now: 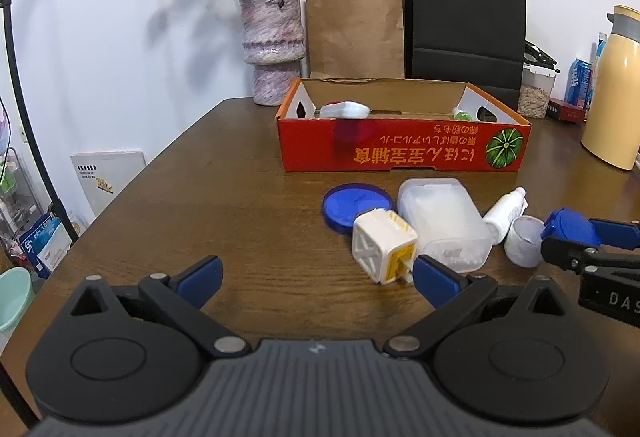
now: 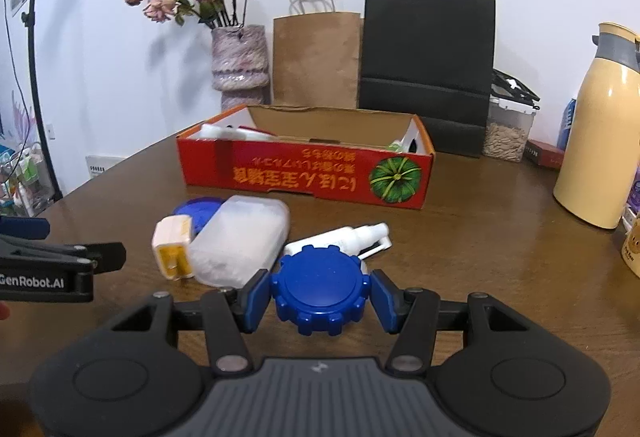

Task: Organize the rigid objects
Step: 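Grasp the white plug adapter with the left tool while the right tool holds the blue cap, then carry the blue cap and plug adapter into the red box with both tools, then open both tools to release the blue cap and plug adapter in the box, then withdraw both tools from the box toward the remaining items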

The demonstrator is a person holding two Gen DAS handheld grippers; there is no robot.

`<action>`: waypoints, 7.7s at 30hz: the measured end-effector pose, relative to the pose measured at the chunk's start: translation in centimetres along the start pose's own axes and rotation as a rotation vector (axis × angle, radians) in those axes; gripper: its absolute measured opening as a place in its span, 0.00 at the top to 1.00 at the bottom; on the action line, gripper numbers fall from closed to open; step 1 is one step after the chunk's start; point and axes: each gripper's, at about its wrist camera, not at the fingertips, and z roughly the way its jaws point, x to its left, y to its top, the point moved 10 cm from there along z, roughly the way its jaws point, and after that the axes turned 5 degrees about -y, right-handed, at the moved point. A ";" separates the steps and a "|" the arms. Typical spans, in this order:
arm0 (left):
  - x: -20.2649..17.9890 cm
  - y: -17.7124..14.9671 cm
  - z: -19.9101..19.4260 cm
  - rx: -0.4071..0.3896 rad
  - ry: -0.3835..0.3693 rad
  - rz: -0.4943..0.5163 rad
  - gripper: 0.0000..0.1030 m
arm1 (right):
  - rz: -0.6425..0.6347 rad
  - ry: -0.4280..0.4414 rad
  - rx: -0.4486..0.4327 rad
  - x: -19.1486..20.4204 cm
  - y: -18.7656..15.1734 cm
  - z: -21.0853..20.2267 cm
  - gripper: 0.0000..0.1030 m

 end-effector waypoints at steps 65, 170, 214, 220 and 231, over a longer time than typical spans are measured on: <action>-2.1 0.2 8.7 0.086 -0.045 -0.018 0.68 | 0.047 -0.037 -0.056 -4.2 0.6 3.2 0.49; -4.9 19.8 20.5 -0.136 -0.013 -0.002 0.11 | 0.036 -0.065 -0.073 -5.0 16.1 21.8 0.09; -2.9 17.5 12.1 -0.229 -0.010 -0.023 0.00 | 0.026 -0.090 -0.125 -5.0 13.6 13.9 0.00; -2.2 15.9 10.1 -0.217 -0.007 -0.032 0.00 | 0.033 -0.092 -0.122 -5.1 12.1 11.4 0.00; -0.9 12.0 6.4 -0.181 0.006 -0.038 0.00 | 0.033 -0.075 -0.124 -4.6 9.5 6.8 0.00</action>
